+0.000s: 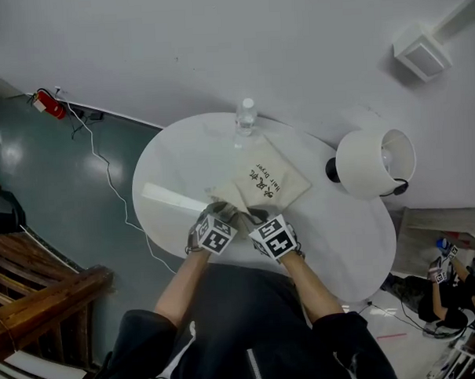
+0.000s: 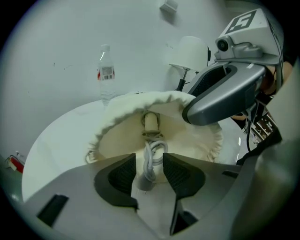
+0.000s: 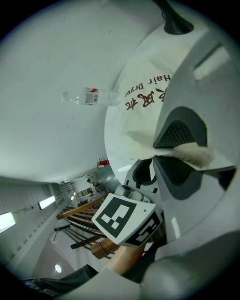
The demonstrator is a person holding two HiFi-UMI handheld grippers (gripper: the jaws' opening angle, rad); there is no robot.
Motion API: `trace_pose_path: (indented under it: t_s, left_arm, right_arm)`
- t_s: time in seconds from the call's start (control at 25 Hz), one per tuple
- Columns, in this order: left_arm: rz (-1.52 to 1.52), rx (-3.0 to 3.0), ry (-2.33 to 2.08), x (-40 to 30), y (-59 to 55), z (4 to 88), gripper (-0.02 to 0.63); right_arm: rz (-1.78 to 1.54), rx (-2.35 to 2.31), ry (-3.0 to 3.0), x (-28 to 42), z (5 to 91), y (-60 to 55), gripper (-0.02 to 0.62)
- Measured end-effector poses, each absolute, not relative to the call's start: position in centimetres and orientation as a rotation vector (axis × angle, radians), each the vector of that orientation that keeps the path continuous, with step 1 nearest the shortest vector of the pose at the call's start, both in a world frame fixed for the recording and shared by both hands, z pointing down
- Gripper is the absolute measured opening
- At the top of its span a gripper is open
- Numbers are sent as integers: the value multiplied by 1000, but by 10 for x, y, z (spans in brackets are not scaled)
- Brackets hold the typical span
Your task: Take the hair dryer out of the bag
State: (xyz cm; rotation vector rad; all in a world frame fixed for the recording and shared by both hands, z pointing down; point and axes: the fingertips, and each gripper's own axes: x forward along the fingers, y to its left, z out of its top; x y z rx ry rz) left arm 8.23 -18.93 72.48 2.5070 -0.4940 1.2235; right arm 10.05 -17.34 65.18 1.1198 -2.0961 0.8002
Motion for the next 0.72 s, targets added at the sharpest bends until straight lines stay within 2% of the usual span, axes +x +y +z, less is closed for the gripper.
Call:
trace_pose_path:
  t_s: [0.32, 0.48, 0.72]
  left_arm:
    - [1315, 2485, -472, 85, -188, 742, 166]
    - [1348, 2482, -482, 83, -188, 745, 107]
    - [1347, 2503, -498, 83, -189, 742, 86]
  right_arm:
    - [826, 1126, -2106, 104, 652, -172, 49]
    - [839, 1128, -2108, 104, 652, -170, 49]
    - [853, 1133, -2106, 104, 656, -169, 49]
